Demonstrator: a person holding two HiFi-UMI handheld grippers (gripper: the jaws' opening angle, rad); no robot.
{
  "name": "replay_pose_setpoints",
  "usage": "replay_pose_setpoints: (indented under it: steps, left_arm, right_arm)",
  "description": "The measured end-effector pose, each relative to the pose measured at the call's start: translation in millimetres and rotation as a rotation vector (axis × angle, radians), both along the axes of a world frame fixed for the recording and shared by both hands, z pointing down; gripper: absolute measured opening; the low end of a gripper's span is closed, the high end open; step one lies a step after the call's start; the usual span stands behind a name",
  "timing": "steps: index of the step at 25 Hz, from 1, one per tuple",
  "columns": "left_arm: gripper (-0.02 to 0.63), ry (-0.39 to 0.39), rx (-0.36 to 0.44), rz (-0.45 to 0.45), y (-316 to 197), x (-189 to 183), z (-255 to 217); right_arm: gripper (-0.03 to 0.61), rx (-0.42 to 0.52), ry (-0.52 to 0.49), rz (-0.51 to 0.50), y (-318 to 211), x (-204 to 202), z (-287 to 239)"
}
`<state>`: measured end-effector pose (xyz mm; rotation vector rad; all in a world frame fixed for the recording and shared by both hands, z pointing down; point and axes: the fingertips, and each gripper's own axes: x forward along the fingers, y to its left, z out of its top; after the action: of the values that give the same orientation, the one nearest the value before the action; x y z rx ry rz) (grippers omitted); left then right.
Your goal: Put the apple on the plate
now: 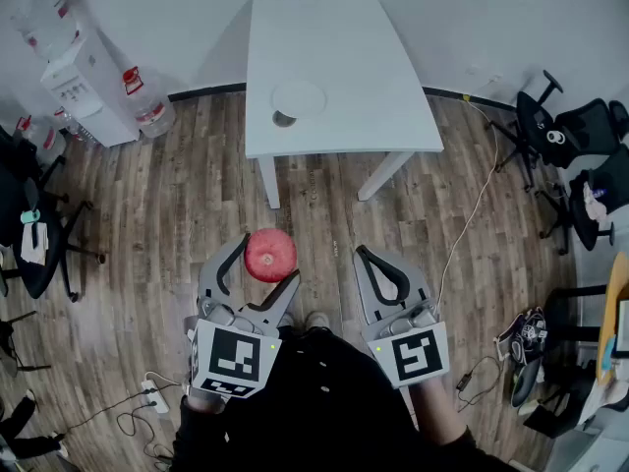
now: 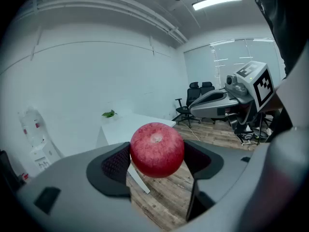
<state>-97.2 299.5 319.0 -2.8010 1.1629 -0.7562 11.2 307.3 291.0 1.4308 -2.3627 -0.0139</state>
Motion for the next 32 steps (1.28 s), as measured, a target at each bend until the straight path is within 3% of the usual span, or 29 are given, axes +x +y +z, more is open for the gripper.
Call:
replay_pose_setpoints:
  steps: [15,21,32]
  left_arm:
    - [0.357,0.011,0.032,0.008,-2,-8,-11]
    - [0.357,0.018,0.035,0.000,-2,-27,-7]
    - [0.357,0.019,0.072,0.064,-1,-55,-14]
  right_arm:
    - [0.041,-0.005,-0.014,0.000,2,-10,0]
    - [0.043,0.007,-0.016,0.010,1,-23,-2]
    - [0.043,0.006,-0.003,0.072,14,-49,3]
